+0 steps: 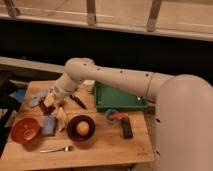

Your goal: Place grapes in red bowl

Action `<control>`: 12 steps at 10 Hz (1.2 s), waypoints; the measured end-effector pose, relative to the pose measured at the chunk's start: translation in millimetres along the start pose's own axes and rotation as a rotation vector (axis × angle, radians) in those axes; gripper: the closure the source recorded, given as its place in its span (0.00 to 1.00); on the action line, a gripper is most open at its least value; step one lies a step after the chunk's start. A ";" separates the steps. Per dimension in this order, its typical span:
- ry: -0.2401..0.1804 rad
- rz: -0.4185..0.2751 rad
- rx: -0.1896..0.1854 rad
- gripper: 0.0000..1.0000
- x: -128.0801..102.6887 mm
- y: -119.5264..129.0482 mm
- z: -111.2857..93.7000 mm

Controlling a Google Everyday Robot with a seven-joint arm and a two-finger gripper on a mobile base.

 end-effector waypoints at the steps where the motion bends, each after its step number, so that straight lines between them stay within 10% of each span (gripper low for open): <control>1: 0.025 -0.033 -0.042 1.00 -1.7 15.4 15.4; 3: 0.051 -0.078 -0.117 1.00 -2.1 37.6 34.5; 9: 0.062 -0.081 -0.138 1.00 -2.1 38.7 41.3; 12: 0.104 -0.101 -0.204 1.00 -15.2 51.1 87.7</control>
